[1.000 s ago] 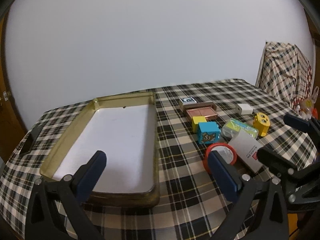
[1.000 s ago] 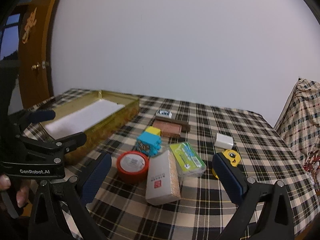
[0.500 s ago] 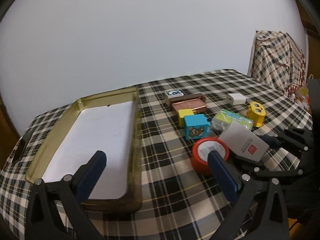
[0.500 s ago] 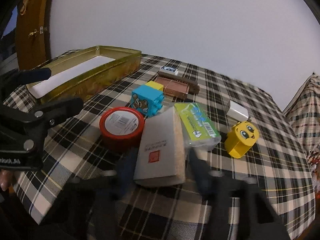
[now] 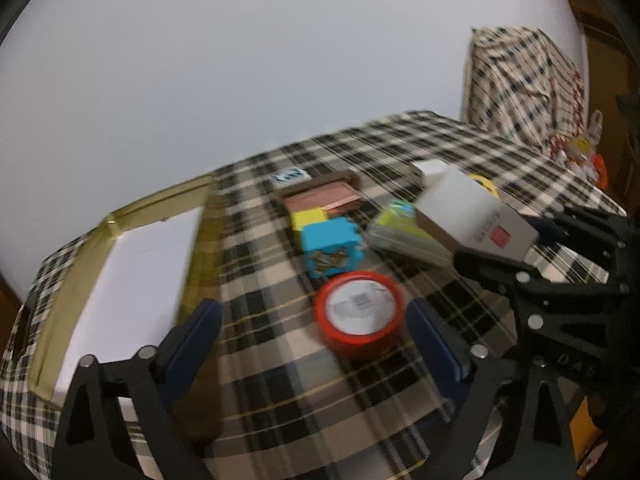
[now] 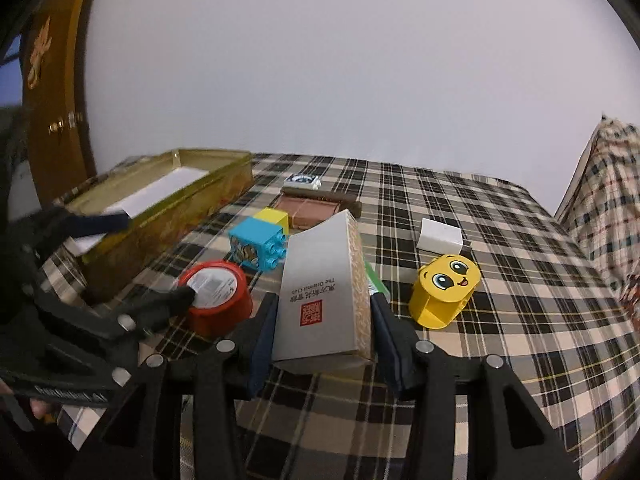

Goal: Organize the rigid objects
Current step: 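Close the right gripper on the white cardboard box while the left tool approaches the red tape, then grasp the red tape roll with the left gripper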

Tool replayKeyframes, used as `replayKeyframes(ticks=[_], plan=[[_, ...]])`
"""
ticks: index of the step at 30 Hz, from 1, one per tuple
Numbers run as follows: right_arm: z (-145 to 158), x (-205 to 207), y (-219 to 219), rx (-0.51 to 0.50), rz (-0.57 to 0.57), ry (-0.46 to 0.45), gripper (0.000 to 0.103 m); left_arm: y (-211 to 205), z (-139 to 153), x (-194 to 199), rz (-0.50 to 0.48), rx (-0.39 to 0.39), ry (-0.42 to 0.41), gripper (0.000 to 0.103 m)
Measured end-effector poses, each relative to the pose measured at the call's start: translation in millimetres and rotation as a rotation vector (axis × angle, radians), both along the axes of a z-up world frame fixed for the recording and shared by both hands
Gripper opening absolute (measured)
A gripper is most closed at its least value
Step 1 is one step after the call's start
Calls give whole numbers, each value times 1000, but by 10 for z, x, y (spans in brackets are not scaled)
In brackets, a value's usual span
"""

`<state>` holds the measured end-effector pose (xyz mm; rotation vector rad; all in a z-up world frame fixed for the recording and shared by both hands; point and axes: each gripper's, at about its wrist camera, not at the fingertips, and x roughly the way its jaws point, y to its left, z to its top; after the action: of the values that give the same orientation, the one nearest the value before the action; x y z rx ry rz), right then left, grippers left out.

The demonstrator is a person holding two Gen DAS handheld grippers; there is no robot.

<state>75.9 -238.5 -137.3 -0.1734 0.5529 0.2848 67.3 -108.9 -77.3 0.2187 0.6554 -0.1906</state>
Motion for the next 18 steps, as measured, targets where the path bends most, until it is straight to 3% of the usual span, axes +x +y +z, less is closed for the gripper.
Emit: replayKeyframes(ticks=[2, 8, 14, 17, 18], plan=[[-4, 33, -59, 39, -6, 14, 48, -15, -7, 67, -18, -29, 39, 84], [-3, 85, -187, 129, -32, 32, 48, 23, -86, 227, -29, -72, 129, 82], [-1, 86, -224, 139, -60, 25, 48, -144, -149, 255, -60, -26, 164, 76], [-8, 99, -238, 144, -56, 30, 48, -157, -177, 327, -72, -39, 195, 56], [-12, 104, -241, 145, -54, 32, 48, -140, -187, 342, -75, -54, 208, 55]])
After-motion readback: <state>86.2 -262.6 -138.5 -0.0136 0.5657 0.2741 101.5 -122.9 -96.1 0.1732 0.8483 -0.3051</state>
